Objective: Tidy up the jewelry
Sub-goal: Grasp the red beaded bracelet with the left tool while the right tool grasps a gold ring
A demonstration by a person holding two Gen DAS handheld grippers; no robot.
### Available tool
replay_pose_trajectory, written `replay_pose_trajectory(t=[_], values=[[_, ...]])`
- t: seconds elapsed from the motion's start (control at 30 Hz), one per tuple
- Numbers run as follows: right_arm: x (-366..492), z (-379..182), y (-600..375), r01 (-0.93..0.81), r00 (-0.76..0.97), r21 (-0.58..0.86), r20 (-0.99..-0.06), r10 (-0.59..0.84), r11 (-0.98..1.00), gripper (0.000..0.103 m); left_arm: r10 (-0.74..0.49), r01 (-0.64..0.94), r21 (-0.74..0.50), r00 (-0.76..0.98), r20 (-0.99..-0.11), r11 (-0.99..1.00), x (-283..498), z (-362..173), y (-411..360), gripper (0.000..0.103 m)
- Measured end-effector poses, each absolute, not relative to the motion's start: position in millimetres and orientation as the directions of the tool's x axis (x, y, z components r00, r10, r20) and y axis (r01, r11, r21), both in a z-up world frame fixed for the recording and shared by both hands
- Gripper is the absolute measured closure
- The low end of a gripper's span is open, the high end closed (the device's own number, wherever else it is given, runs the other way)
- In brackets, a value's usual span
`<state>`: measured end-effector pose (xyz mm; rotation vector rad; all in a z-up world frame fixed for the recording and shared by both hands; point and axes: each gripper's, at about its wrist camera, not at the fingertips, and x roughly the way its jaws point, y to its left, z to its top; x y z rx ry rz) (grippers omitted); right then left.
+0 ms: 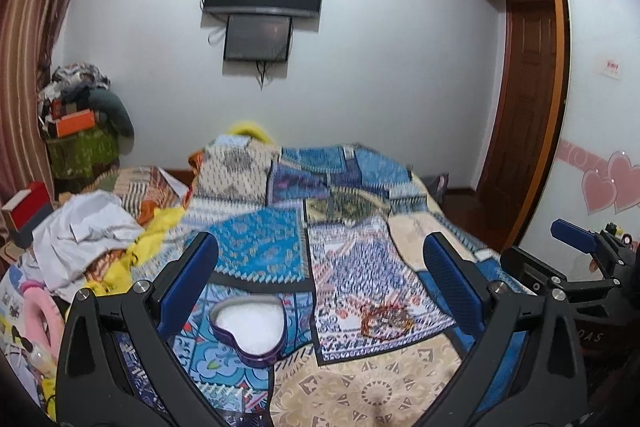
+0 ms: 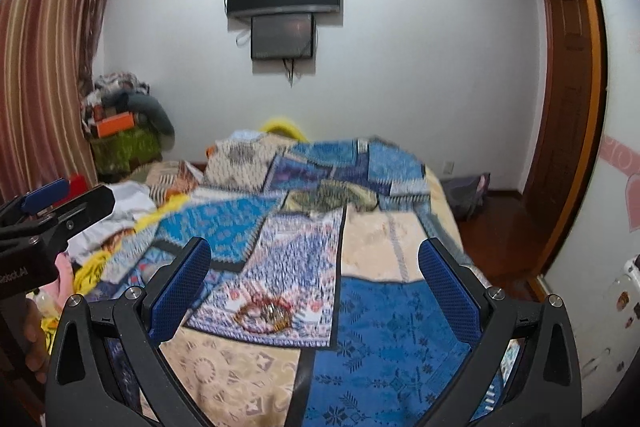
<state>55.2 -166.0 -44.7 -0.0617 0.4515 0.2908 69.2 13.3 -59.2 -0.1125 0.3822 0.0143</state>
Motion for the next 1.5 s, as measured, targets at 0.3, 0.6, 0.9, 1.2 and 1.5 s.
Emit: replay_pose_trajectory(t=[0.3,0.6,0.9,1.2,1.5], values=[[87,-84,-178,-0.277,0.754,0.073,-0.601,0.264,0.958,0.000,-0.055,-0.008,-0.109,0.828,-0.559,0.994,114,-118,8,0.000],[111,-118,-187,-0.253,0.678,0.113,-0.688,0.259,0.961,0.008,-0.112,0.055,-0.106,0.741,-0.662,0.993,140,-159,-9,0.014],[129,-135,-184,-0.333,0.577,0.193,-0.733,0.361,0.923,0.042,-0.209,0.135,-0.160,0.674,-0.709,0.978,159,-179,-23,0.047],[135,-143,-177,-0.371,0.527,0.238,-0.742,0.414,0.898,0.052,-0.269,0.151,-0.224,0.611,-0.745,0.963,174,-201,-26,0.080],[137,-145,-175,-0.379,0.506,0.273,-0.739,0.445,0.884,0.053,-0.290,0.157,-0.247,0.608,-0.739,0.956,176,-201,-28,0.097]])
